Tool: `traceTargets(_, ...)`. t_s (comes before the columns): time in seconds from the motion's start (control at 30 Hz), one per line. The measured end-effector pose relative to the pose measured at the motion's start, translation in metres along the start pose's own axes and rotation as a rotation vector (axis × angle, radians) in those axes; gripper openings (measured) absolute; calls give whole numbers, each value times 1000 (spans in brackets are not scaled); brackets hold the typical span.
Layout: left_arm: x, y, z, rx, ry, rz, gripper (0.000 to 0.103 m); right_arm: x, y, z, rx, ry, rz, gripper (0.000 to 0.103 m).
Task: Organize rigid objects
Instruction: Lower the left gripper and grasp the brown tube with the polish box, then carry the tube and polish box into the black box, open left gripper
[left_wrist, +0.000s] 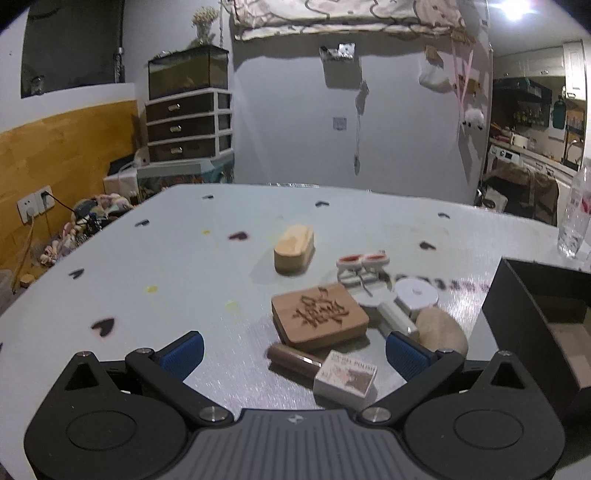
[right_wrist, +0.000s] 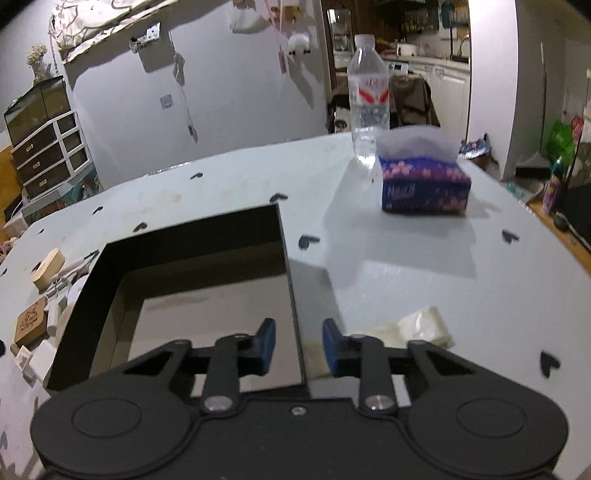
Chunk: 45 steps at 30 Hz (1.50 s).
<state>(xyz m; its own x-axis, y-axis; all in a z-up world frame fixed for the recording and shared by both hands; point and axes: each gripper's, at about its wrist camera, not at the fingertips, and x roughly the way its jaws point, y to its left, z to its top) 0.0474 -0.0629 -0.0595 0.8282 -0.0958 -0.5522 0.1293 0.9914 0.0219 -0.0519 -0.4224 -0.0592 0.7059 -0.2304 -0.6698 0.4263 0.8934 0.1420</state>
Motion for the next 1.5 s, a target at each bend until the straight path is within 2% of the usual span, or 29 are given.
traceTargets(0.03,2,0,-2,7,7,-5,103,1,1,-1,2,6,0,16)
traceTargets(0.2,17,2,-11,71,38,-49,103,3,3,0,-16,14,-23,6)
traceTargets(0.5,46,13,-16,198,73,-184,103,3,4,1,-26,13,-33,6)
traceTargets(0.67,58,13,-13,217,87,-227,103,4,7,1,-28,16,-47,7)
traceTargets(0.77,62,9,-12,216,100,-225,99,4,8,2,-37,19,-51,6)
traceTargets(0.87,63,9,-12,181,108,-244,85,4,8,2,-44,20,-54,6)
traceTargets(0.97,61,9,-12,167,119,-221,85,3,8,2,-47,20,-53,6)
traceTargets(1.07,55,13,-10,126,133,-167,85,3,7,2,-42,18,-47,6)
traceTargets(1.13,47,18,-4,88,124,-141,85,3,7,2,-45,17,-46,6)
traceTargets(1.23,32,18,14,58,86,-141,85,3,8,2,-53,16,-49,6)
traceTargets(1.33,16,2,38,52,41,-197,85,3,7,1,-50,16,-41,6)
traceTargets(1.4,9,-16,54,44,28,-263,85,2,7,1,-50,17,-40,5)
traceTargets(1.5,8,-47,75,8,63,-388,85,3,8,2,-57,19,-48,5)
